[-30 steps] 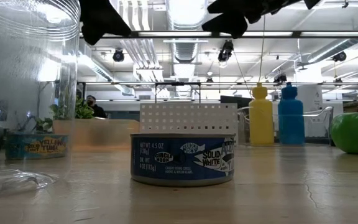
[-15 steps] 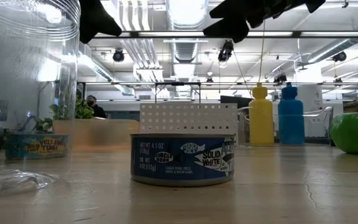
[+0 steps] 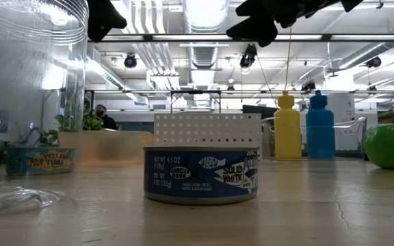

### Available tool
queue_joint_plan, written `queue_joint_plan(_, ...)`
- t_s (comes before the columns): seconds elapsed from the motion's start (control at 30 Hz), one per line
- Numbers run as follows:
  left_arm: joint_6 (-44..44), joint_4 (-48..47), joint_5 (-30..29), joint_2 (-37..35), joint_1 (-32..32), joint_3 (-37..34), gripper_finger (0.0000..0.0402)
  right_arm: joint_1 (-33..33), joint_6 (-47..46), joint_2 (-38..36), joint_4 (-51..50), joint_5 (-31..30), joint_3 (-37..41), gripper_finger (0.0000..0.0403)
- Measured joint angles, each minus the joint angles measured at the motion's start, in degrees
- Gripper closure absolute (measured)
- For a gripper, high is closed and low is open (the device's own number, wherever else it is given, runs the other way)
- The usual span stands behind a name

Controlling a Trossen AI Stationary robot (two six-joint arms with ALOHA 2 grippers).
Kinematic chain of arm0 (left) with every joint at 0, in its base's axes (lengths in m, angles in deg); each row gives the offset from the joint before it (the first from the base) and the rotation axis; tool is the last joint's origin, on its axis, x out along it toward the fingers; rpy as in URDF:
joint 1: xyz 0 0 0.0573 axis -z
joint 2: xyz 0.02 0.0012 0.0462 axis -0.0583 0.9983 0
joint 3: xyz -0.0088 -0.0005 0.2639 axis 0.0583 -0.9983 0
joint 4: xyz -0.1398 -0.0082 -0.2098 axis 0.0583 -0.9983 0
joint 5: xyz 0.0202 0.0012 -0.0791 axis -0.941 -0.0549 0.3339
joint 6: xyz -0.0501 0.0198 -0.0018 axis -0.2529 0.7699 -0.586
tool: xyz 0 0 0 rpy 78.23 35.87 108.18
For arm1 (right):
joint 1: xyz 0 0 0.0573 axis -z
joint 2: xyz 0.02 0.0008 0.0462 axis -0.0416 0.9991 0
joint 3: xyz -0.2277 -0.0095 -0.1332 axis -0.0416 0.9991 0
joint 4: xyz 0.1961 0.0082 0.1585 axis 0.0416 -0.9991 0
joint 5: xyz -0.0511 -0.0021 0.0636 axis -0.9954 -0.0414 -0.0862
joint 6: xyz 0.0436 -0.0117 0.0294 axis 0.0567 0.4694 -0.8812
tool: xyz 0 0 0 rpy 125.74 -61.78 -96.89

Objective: Pick & Place Food Item
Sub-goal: Put the black water bottle into the transparent bin

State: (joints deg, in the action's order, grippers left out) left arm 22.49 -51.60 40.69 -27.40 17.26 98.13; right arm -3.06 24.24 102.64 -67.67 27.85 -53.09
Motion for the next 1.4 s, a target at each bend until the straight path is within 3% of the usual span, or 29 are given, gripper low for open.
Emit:
queue_joint_plan(0.4,1.86,-0.44,0.74,-0.26,4.28,2.21,0.0376,-2.99,-0.36,0.00,-0.31,0.00,0.41,0.0094)
queue_joint_plan(0.97,2.81,-0.02,1.51,-0.11,15.99,3.85,0.0376,-6.72,-2.03,0.00,-0.16,-0.04,1.01,0.0082)
queue_joint_plan(1.4,2.67,2.61,1.50,2.53,17.72,4.63,0.0376,-6.67,-0.34,-0.02,0.08,-0.07,0.76,0.0102)
